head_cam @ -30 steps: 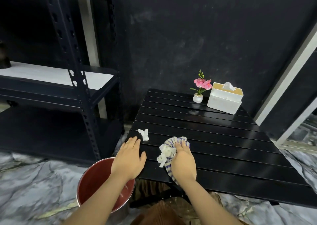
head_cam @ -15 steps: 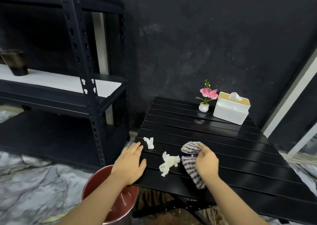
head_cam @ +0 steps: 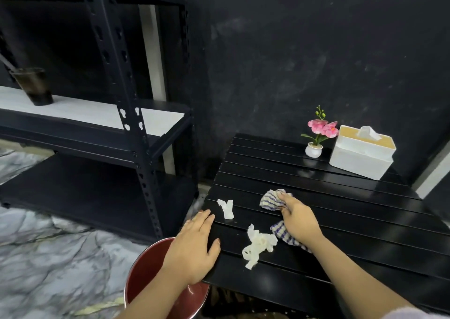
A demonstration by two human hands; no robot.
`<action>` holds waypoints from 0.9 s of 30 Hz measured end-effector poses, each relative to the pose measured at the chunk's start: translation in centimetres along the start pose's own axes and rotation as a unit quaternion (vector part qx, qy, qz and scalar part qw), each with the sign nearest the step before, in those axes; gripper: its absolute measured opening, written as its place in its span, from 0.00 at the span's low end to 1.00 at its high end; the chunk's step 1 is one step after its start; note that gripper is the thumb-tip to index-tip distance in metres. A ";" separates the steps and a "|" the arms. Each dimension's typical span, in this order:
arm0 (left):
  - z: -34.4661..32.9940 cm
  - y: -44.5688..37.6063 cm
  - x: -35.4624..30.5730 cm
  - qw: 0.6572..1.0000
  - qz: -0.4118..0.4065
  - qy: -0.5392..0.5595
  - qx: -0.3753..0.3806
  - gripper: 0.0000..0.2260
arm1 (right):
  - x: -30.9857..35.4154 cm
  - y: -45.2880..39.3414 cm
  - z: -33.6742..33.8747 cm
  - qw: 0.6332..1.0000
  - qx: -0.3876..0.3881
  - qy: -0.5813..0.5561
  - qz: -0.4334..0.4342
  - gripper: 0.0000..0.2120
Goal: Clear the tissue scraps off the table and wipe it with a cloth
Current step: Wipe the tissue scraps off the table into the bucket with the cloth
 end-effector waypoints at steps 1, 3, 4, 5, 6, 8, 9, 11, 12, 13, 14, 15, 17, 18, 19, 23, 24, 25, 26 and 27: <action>-0.1 -0.1 0.0 1.000 -0.002 -0.002 -0.001 0.28 | 0.5 -0.6 -0.6 1.000 0.015 0.004 0.021 0.20; -0.1 -0.1 0.1 1.000 -0.003 -0.003 -0.003 0.28 | 1.6 -1.8 -1.8 0.998 0.040 0.007 0.057 0.20; -0.2 -0.1 0.2 1.000 -0.003 -0.001 -0.004 0.28 | 2.2 -2.2 -2.3 0.996 0.051 0.008 0.074 0.19; -0.2 -0.1 0.2 1.000 -0.004 0.000 -0.004 0.28 | 2.7 -2.5 -2.8 0.994 0.061 0.006 0.088 0.19; -0.2 -0.1 0.1 1.000 -0.005 -0.001 -0.004 0.28 | 3.2 -2.8 -3.3 0.992 0.071 0.003 0.100 0.19; -0.1 -0.1 0.1 1.000 -0.007 -0.005 -0.006 0.28 | 4.1 -3.0 -4.0 0.989 0.090 -0.008 0.119 0.19; -0.1 -0.1 0.1 1.000 -0.008 -0.006 -0.007 0.28 | 4.5 -3.0 -4.4 0.987 0.100 -0.015 0.127 0.19; 0.0 0.0 0.0 1.000 -0.011 -0.006 -0.008 0.28 | 5.2 -2.8 -4.9 0.981 0.128 -0.028 0.141 0.18; 0.1 0.0 -0.1 1.000 -0.013 -0.006 -0.009 0.28 | 5.5 -2.7 -5.1 0.978 0.143 -0.033 0.146 0.18; 0.1 0.0 -0.1 1.000 -0.014 -0.006 -0.010 0.28 | 5.7 -2.5 -5.3 0.976 0.156 -0.040 0.150 0.17; 0.1 0.1 -0.1 1.000 -0.014 -0.006 -0.011 0.28 | 5.8 -2.2 -5.4 0.973 0.169 -0.047 0.150 0.17; 0.2 0.1 -0.2 1.000 -0.013 -0.006 -0.011 0.28 | 5.9 -2.0 -5.4 0.971 0.181 -0.057 0.146 0.18; 0.1 0.1 -0.2 1.000 -0.012 -0.007 -0.010 0.28 | 5.9 -1.6 -5.4 0.966 0.204 -0.078 0.139 0.18; 0.1 0.0 -0.2 1.000 -0.012 -0.009 -0.008 0.28 | 5.8 -1.3 -5.4 0.963 0.215 -0.089 0.138 0.18; 0.1 0.0 -0.2 1.000 -0.012 -0.012 -0.005 0.28 | 5.8 -0.9 -5.4 0.960 0.224 -0.099 0.138 0.19; 0.0 0.0 -0.1 1.000 -0.009 -0.002 0.001 0.28 | 5.7 0.2 -5.1 0.953 0.240 -0.123 0.136 0.20; 0.0 0.0 -0.1 1.000 -0.009 0.001 0.002 0.28 | 5.8 0.3 -5.0 0.952 0.240 -0.129 0.137 0.20; 0.0 0.0 -0.1 1.000 -0.010 0.002 0.003 0.28 | 5.9 0.3 -4.8 0.952 0.238 -0.138 0.135 0.21; 0.1 0.0 -0.2 1.000 -0.011 0.002 0.004 0.28 | 6.1 0.3 -4.4 0.952 0.232 -0.150 0.129 0.22; 0.1 0.1 -0.2 1.000 -0.012 0.000 0.004 0.28 | 6.2 0.3 -3.9 0.954 0.217 -0.170 0.118 0.22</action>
Point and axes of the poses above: each hand's wrist, its own y-axis away from the middle knuckle, its own z-axis out of the back of the hand, x = y × z, the point moved 4 cm from there along -y, towards the middle knuckle, and after that the axes turned 6 degrees about -y, right-handed, at the moved point
